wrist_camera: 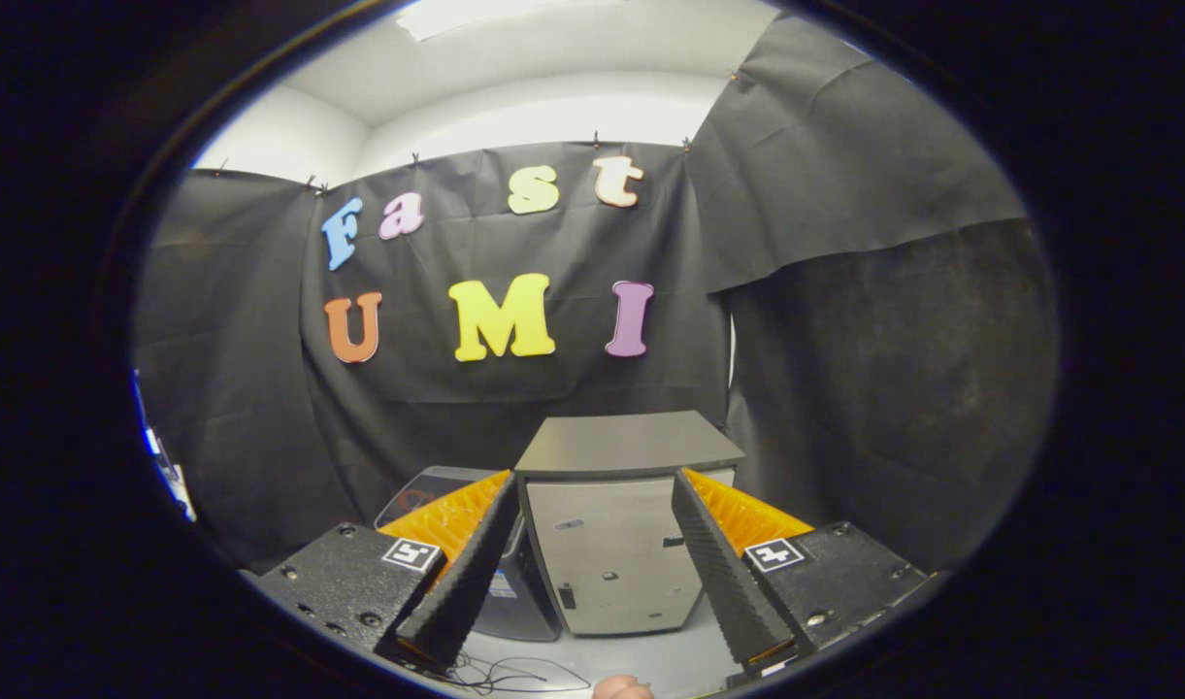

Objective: Put the clothes into the washing machine and then close the washing machine lid.

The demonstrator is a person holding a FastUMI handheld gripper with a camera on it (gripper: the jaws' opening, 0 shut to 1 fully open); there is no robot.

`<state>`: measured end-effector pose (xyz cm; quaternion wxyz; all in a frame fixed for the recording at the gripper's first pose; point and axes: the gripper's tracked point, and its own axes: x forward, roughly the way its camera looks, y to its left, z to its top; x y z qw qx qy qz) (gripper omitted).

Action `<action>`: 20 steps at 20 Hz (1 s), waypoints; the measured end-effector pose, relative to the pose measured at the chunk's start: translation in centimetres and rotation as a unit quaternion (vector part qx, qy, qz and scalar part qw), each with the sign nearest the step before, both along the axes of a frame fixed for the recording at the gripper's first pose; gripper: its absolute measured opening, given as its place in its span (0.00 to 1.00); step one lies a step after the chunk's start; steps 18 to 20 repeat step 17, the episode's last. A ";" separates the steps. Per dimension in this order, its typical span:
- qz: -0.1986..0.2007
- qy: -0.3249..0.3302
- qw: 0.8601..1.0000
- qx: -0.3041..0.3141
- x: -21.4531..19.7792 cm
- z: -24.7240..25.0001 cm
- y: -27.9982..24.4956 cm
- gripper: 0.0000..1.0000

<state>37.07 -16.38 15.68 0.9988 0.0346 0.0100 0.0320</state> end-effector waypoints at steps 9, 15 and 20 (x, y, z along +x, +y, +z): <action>-0.010 0.003 1.000 0.004 0.4 -0.3 -0.6 0.99; -0.014 0.004 1.000 0.003 0.4 -0.2 -0.9 0.99; -0.016 0.004 1.000 0.002 0.6 -0.2 -1.0 0.99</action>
